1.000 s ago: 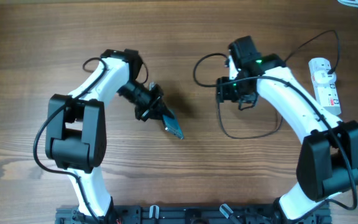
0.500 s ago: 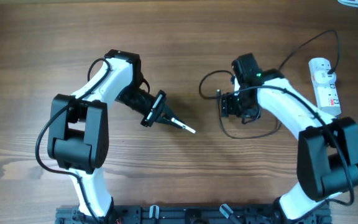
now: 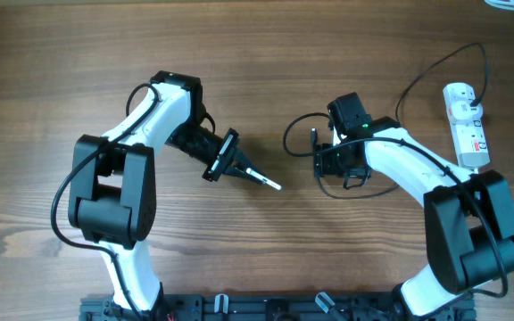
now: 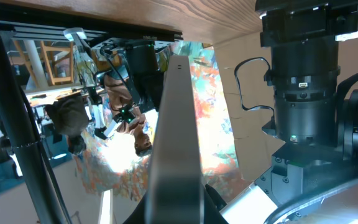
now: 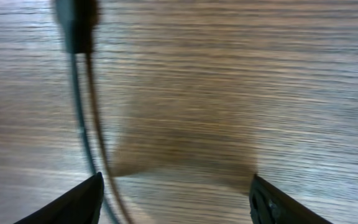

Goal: Plug charger to phone and switch on socket
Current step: 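Release the phone from the right gripper and move it toward the black cable, then lower the right gripper onto the black cable's USB-C plug and grasp it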

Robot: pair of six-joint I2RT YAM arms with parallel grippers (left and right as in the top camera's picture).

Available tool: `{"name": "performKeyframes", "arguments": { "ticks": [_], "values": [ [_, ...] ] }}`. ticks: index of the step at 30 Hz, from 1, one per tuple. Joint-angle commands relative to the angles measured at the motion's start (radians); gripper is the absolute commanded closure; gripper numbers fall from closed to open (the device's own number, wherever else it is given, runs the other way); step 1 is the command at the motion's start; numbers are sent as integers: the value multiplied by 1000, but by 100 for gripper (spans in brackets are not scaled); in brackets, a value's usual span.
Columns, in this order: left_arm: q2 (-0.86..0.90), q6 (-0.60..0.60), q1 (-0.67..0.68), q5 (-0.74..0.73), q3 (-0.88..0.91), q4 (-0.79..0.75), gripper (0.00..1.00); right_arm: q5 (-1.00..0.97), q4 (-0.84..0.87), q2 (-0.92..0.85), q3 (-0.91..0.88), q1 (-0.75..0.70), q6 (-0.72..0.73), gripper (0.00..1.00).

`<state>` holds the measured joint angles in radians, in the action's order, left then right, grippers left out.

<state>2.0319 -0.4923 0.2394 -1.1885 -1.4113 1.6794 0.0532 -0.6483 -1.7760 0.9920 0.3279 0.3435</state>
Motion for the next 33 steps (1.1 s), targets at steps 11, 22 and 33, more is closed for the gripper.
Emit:
{"name": "performKeyframes", "arguments": {
  "ticks": [11,22,33],
  "values": [
    [3,-9,1,-39,-12,5,96,83,-206,-17,208,1,19,18],
    [3,-10,1,-34,-12,5,96,23,-135,-53,98,74,-60,12],
    [3,-10,1,-34,-12,5,96,-203,-59,-118,-26,-4,-12,7]
  ]
}}
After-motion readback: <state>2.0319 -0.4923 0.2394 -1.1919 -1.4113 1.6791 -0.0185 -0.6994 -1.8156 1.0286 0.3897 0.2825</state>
